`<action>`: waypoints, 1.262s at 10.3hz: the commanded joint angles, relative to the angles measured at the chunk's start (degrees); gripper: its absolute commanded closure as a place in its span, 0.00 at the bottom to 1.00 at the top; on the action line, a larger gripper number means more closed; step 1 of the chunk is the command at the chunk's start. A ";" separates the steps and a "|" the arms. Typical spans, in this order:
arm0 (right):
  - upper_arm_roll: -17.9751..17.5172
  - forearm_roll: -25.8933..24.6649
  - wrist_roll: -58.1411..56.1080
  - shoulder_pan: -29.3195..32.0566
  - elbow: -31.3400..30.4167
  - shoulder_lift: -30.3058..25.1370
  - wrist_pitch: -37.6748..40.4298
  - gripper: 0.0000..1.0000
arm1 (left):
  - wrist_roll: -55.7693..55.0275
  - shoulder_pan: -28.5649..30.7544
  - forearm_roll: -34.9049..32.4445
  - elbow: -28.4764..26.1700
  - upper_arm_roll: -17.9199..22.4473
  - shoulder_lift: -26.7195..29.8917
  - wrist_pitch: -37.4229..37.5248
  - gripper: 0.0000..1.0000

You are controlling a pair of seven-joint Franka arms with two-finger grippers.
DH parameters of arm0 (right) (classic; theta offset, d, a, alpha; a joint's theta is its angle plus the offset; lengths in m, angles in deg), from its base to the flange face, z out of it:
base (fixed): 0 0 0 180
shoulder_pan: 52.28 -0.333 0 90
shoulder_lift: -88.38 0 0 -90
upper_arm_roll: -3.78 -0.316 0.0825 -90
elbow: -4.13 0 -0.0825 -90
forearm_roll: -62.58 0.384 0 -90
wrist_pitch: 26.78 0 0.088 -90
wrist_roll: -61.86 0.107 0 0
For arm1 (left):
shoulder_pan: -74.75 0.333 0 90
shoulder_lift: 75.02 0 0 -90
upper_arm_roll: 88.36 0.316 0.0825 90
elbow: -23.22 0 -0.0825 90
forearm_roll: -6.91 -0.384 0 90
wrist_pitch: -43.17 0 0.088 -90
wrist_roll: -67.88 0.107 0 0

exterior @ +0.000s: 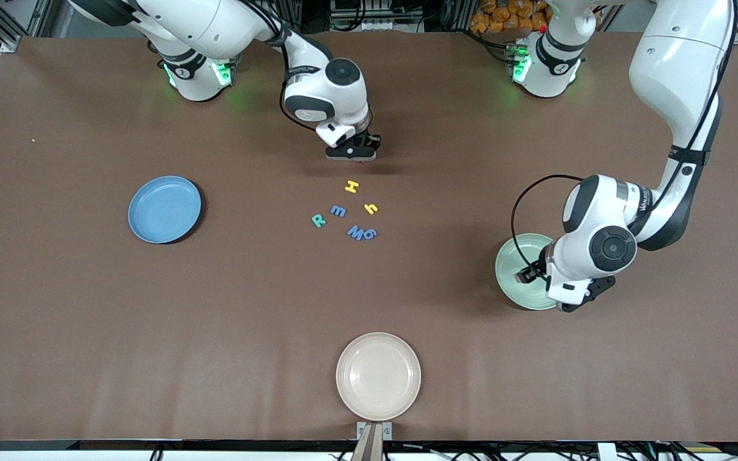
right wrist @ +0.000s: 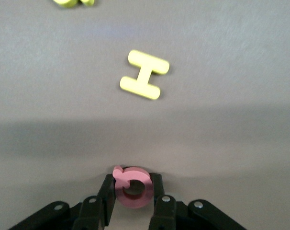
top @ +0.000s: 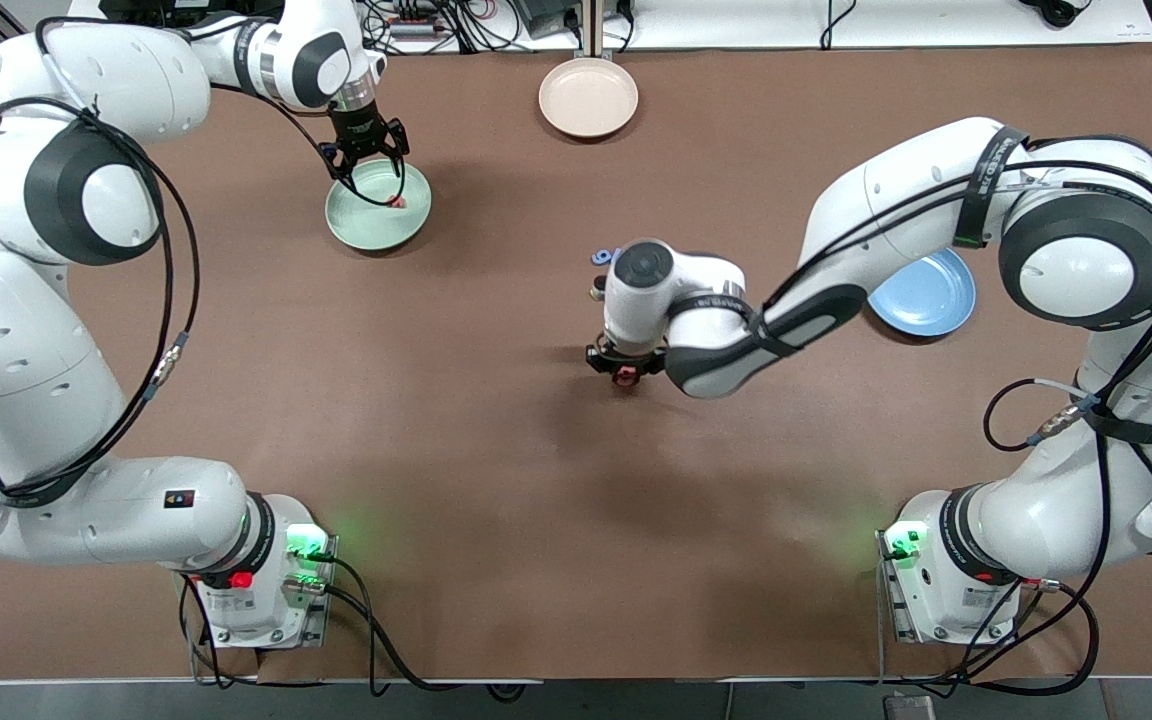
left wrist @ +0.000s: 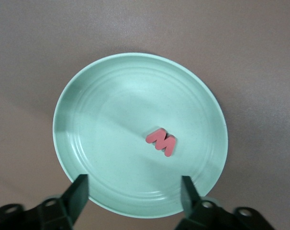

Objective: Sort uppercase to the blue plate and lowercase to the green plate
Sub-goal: 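Drop pink M on the green plate while the right gripper lifts q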

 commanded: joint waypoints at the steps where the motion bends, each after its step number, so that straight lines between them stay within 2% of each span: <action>1: -1.03 11.33 -11.76 0.68 3.63 -3.00 6.41 0.92 | 1.21 0.72 -1.49 -1.16 -0.45 1.68 0.43 0.00; 4: -0.59 21.63 -28.01 5.23 3.63 -8.36 11.93 0.92 | 2.01 0.46 -5.27 -0.29 -0.45 1.50 -0.36 0.00; 5: 0.63 24.62 -35.03 6.47 3.63 -10.47 14.82 0.91 | 1.31 -0.67 -5.28 0.15 -0.54 1.50 -0.45 0.00; 7: 6.24 26.06 -47.78 6.66 3.54 -15.30 22.72 0.90 | -0.71 -4.71 -5.28 0.68 -0.54 1.15 -0.62 0.00; 9: 10.38 26.06 -58.60 7.71 3.28 -18.91 27.05 0.88 | -6.92 -9.80 -5.10 0.68 -0.54 0.36 -2.46 0.00; 11: 15.29 26.14 -69.15 8.33 2.67 -20.94 28.30 0.88 | -11.51 -13.85 -5.10 1.12 -0.54 -1.48 -3.61 0.00; 13: 22.31 26.06 -82.83 8.33 1.35 -22.96 28.21 0.88 | -15.11 -17.54 -4.84 2.96 -0.54 -3.50 -3.61 0.00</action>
